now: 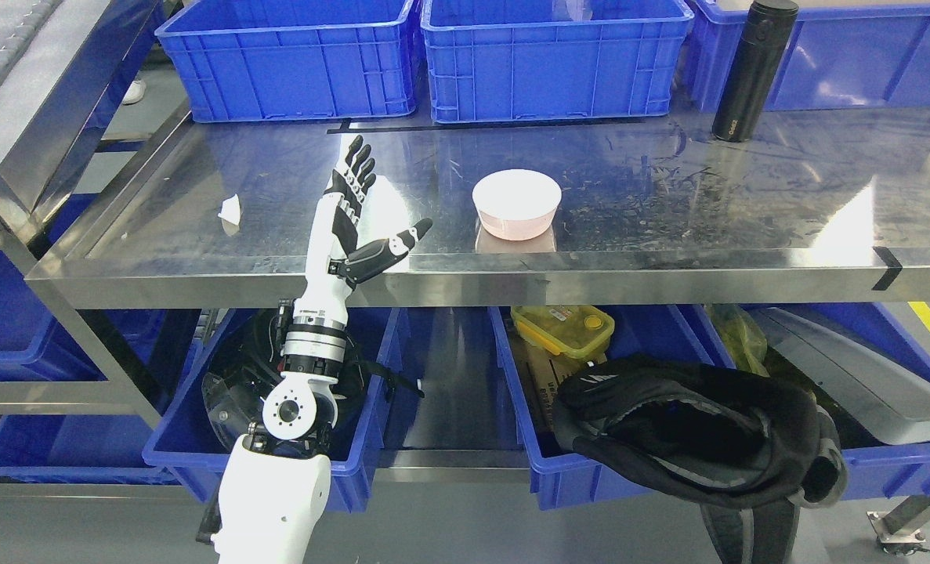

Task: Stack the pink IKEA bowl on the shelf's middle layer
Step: 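Move the left hand toward the pink bowl on the shelf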

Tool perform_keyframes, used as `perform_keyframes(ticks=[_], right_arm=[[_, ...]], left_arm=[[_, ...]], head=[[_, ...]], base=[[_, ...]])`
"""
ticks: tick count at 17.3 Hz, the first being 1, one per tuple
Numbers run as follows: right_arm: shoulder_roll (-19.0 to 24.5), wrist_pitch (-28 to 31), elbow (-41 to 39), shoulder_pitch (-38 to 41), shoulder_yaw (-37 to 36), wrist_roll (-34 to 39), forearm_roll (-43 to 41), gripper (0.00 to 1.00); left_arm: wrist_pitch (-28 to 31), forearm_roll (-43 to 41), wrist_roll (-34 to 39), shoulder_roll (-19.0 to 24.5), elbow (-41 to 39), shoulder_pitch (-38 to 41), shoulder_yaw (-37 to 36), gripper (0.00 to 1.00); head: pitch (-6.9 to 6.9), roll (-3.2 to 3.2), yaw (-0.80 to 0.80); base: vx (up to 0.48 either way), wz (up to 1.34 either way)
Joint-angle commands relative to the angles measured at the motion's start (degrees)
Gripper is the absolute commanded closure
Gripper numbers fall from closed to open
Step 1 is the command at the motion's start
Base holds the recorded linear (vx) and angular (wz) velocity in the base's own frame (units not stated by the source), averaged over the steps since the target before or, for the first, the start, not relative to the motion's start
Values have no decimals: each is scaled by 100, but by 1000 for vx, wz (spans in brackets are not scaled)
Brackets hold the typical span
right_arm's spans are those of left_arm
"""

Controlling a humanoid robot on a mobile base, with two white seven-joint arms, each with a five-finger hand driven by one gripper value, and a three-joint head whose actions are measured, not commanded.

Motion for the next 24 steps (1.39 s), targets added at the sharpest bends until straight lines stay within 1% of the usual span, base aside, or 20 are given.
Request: perform_keyframes(ticks=[1,5,7,8,9,10,11,12,14,15,17,18,20,21,23,24], right_arm=[[-100,-3,-100,88,0,-2,-1,0],[-100,-3,-100,88,0,-2,-1,0],[-100,-3,-100,88,0,-2,-1,0],[-100,-3,-100,88,0,-2,-1,0],[-100,-3,-100,88,0,-2,-1,0],[-100,-3,-100,88,0,-2,-1,0],[-100,-3,-100,88,8,-2,-1,0],[-100,-3,-100,88,0,-2,-1,0],[-100,-3,-100,88,0,-2,8,0],[-100,-3,-100,88,0,-2,-1,0],[-100,-3,-100,88,0,-2,-1,0],[-100,-3,-100,88,0,-2,-1,0],[-100,-3,-100,88,0,-2,-1,0],[-100,-3,-100,88,0,-2,8,0],[-100,-3,-100,88,0,-2,-1,0],[-100,-3,-100,88,0,-2,-1,0]], left_arm=[[-5,-76,6,100,42,23,193,0],[-32,-146,-91,100,42,-117,158,0],[-49,-469,-196,499,42,-345,114,0],[-23,-863,-205,667,42,-502,96,0],[3,-1432,-310,860,42,-730,87,0],[12,-2282,-633,1036,42,-933,70,0],[12,-3004,-993,1081,42,-1100,26,0],[12,-3655,-1457,1090,42,-1215,-61,0],[-5,-4527,-2441,1090,42,-1478,-281,0],[-14,-4967,-2733,1090,51,-1593,-369,0],[-75,-5820,-2964,1108,182,-1908,-510,0],[-84,-6120,-3008,1082,200,-2058,-719,0],[-32,-6525,-3114,1038,305,-2418,-1308,1],[12,-6597,-3132,916,401,-2568,-1519,2],[458,-6632,-3289,538,490,-2727,-1696,5],[774,-6754,-3525,484,569,-2884,-1854,6]], head=[[0,0,0],[0,0,0],[0,0,0],[0,0,0],[0,0,0],[0,0,0],[0,0,0],[0,0,0],[0,0,0],[0,0,0],[0,0,0],[0,0,0],[0,0,0],[0,0,0],[0,0,0],[0,0,0]], base=[[0,0],[0,0],[0,0],[0,0],[0,0],[0,0],[0,0],[0,0],[0,0],[0,0],[0,0],[0,0],[0,0],[0,0],[0,0],[0,0]])
